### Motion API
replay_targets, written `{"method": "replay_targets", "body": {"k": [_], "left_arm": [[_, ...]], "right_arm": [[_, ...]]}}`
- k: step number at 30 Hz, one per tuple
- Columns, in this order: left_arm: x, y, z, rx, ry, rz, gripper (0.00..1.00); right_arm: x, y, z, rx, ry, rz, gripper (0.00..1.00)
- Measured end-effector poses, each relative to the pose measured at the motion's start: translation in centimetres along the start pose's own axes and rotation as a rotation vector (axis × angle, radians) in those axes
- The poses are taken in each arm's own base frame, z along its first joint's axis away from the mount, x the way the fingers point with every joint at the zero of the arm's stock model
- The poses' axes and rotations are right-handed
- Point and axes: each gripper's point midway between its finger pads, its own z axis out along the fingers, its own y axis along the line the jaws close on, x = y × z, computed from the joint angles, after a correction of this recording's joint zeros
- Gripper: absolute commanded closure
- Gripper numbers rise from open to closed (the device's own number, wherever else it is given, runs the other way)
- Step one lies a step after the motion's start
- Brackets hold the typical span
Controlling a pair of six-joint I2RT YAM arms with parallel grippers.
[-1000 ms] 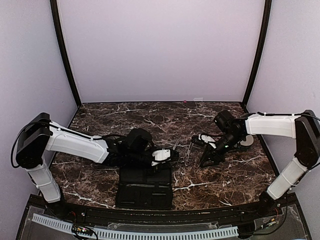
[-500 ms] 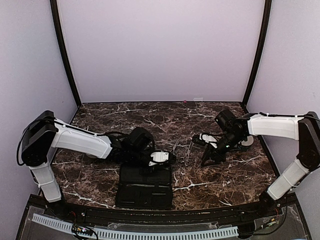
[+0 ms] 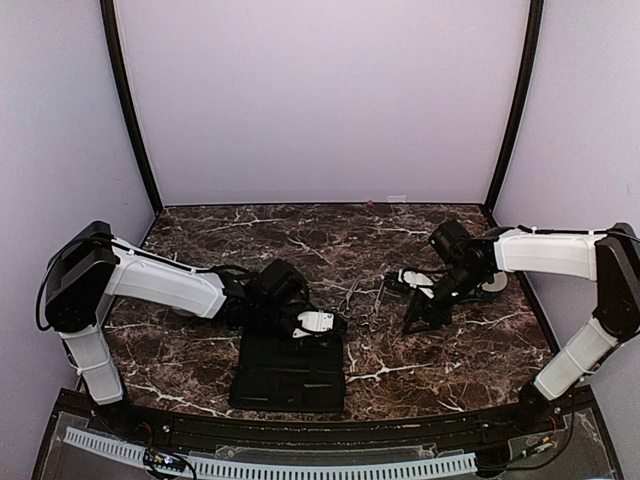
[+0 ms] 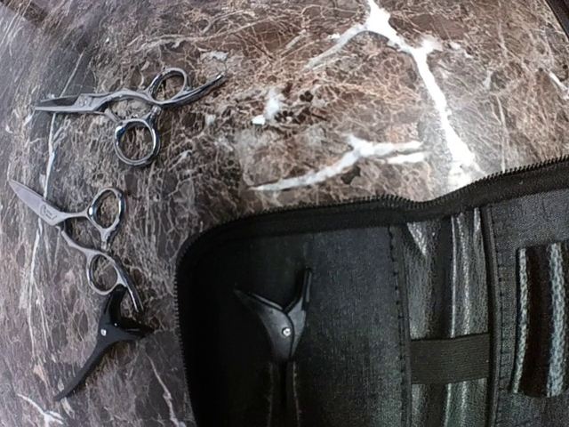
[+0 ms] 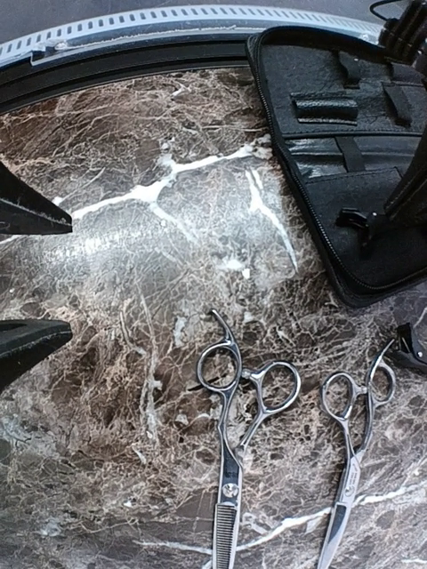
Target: Sort the hair-cutting tools
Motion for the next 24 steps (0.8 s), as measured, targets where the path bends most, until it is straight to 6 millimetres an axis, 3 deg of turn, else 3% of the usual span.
{"method": "replay_targets", "body": {"k": [15,24], "left_arm": [[1.5,1.0,-0.1,-0.055,0.064,-0.002,1.0],[2.3,0.2,-0.9,-0.019,0.107,0.003,1.0]], "right_arm": [[0.6,-0.1,0.7,0.001,0.033,0.002,0.68],[0.9,-0.3,1.0,0.0,0.05,0.009,0.68]]}}
